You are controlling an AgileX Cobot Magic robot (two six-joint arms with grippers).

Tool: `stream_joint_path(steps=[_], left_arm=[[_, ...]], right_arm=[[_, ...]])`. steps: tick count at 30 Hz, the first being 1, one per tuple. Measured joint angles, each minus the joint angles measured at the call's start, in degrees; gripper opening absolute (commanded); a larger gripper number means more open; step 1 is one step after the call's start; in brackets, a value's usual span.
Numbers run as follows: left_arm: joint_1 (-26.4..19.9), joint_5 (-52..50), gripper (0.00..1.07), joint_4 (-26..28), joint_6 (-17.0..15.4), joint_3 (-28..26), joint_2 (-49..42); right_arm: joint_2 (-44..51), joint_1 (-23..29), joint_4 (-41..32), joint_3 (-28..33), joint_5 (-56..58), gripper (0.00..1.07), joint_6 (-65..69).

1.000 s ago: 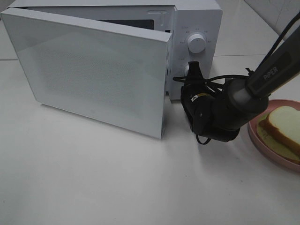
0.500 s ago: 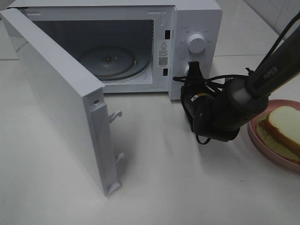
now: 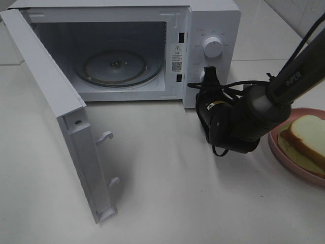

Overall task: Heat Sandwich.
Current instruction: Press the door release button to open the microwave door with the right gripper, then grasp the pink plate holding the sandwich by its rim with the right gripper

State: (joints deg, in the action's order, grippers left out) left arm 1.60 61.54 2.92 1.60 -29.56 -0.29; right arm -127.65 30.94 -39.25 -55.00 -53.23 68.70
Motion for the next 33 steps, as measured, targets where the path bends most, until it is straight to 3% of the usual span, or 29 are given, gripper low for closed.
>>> stream_joint_path(steps=[10, 15, 33], left_arm=[[0.00, 0.00, 0.68, 0.00, 0.00, 0.00, 0.00], [0.00, 0.00, 0.68, 0.00, 0.00, 0.00, 0.00], [0.00, 0.00, 0.68, 0.00, 0.00, 0.00, 0.00]], right_arm=[[0.97, -0.80, 2.41, 0.46, 3.04, 0.02, 0.40], [1.95, -1.89, 7.22, 2.98, 1.60, 0.02, 0.80], [12.61, -3.27, 19.42, 20.68, -4.70, 0.02, 3.50]])
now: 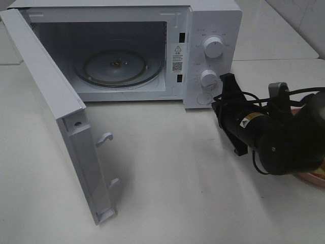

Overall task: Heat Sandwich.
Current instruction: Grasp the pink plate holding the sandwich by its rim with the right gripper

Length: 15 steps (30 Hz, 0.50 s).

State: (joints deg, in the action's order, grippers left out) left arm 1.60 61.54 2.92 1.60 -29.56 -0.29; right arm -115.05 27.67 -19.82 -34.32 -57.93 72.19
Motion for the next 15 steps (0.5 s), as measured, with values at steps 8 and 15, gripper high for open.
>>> stream_joint_path(steps=[8, 15], left_arm=[[0.00, 0.00, 0.68, 0.00, 0.00, 0.00, 0.00], [0.00, 0.00, 0.68, 0.00, 0.00, 0.00, 0.00]], right_arm=[[4.98, 0.00, 0.40, 7.62, -5.56, 0.02, 0.97], [7.51, 0.00, 1.72, 11.46, -5.84, 0.02, -1.89]])
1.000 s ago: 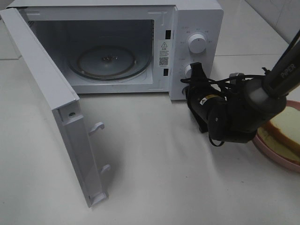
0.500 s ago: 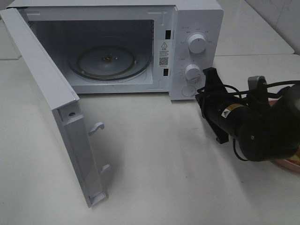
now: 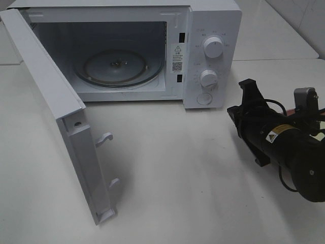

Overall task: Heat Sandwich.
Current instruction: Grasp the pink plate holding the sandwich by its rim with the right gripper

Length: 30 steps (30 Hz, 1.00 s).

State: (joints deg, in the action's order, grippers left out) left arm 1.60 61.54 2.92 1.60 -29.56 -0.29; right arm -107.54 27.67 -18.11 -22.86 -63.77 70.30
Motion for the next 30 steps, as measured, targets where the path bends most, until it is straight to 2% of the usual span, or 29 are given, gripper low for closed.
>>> stream_joint_path(steps=[4, 8, 13, 17, 18, 21, 22, 23, 25, 26, 27, 30], left_arm=[[0.00, 0.00, 0.68, 0.00, 0.00, 0.00, 0.00], [0.00, 0.00, 0.68, 0.00, 0.00, 0.00, 0.00], [0.00, 0.00, 0.68, 0.00, 0.00, 0.00, 0.00], [0.00, 0.00, 0.68, 0.00, 0.00, 0.00, 0.00], [0.00, 0.00, 0.68, 0.00, 0.00, 0.00, 0.00], [0.00, 0.00, 0.68, 0.00, 0.00, 0.00, 0.00], [0.00, 0.00, 0.68, 0.00, 0.00, 0.00, 0.00], [0.00, 0.00, 0.68, 0.00, 0.00, 0.00, 0.00], [0.00, 0.00, 0.68, 0.00, 0.00, 0.00, 0.00], [0.00, 0.00, 0.68, 0.00, 0.00, 0.00, 0.00], [0.00, 0.00, 0.68, 0.00, 0.00, 0.00, 0.00], [0.00, 0.00, 0.68, 0.00, 0.00, 0.00, 0.00]], right_arm=[[2.86, 0.00, 2.98, 0.34, 1.26, 0.02, -5.96], [9.68, 0.00, 4.47, 0.40, 11.52, 0.02, -20.57], [12.61, 0.00, 4.41, -0.52, 19.54, 0.02, -29.97], [16.67, 0.00, 4.41, -7.39, 40.34, 0.03, -49.62], [16.67, 0.00, 4.41, -7.39, 40.34, 0.03, -49.62], [17.82, 0.00, 4.58, -12.26, 52.65, 0.04, -57.98], [18.33, 0.00, 4.64, -15.93, 60.05, 0.04, -63.14], [18.33, 0.00, 4.64, -15.93, 60.05, 0.04, -63.14], [18.39, 0.00, 4.87, -19.31, 67.55, 0.06, -67.21], [18.51, 0.00, 6.25, -22.75, 75.69, 0.08, -70.30], [18.51, 0.00, 6.25, -22.75, 75.69, 0.08, -70.30], [18.68, 0.00, 8.94, -26.70, 85.03, 0.15, -71.33]])
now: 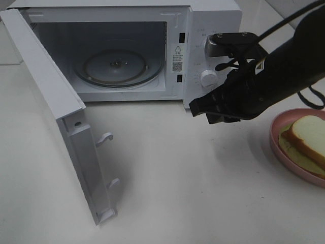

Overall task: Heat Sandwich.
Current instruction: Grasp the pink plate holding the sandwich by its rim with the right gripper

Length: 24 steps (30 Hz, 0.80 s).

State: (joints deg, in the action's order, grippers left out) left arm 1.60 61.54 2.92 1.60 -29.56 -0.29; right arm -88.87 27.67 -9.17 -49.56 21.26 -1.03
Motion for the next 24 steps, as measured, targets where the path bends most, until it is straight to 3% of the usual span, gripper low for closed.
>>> stream_joint_path(steps=[1, 2, 5, 6, 7, 10, 18, 24], left_arm=[[0.00, 0.00, 0.68, 0.00, 0.00, 0.00, 0.00], [0.00, 0.00, 0.68, 0.00, 0.00, 0.00, 0.00], [0.00, 0.00, 0.68, 0.00, 0.00, 0.00, 0.00], [0.00, 0.00, 0.68, 0.00, 0.00, 0.00, 0.00], [0.00, 0.00, 0.68, 0.00, 0.00, 0.00, 0.00], [0.00, 0.00, 0.68, 0.00, 0.00, 0.00, 0.00], [0.00, 0.00, 0.68, 0.00, 0.00, 0.00, 0.00], [0.00, 0.00, 0.68, 0.00, 0.00, 0.00, 0.00]], right_arm=[[0.06, 0.00, 2.35, -2.64, 4.98, 0.24, 0.57], [0.06, 0.00, 2.35, -2.64, 4.98, 0.24, 0.57], [0.06, 0.00, 6.65, -6.76, 12.49, 0.45, 2.06], [0.06, 0.00, 6.65, -6.76, 12.49, 0.45, 2.06], [0.06, 0.00, 7.73, -7.79, 14.84, 0.59, 2.86], [0.06, 0.00, 12.15, -11.57, 24.12, 0.76, 5.27], [0.11, -0.06, 18.22, -15.64, 36.50, 0.74, 7.68], [0.11, -4.01, 15.70, -15.70, 39.59, 0.74, 7.39]])
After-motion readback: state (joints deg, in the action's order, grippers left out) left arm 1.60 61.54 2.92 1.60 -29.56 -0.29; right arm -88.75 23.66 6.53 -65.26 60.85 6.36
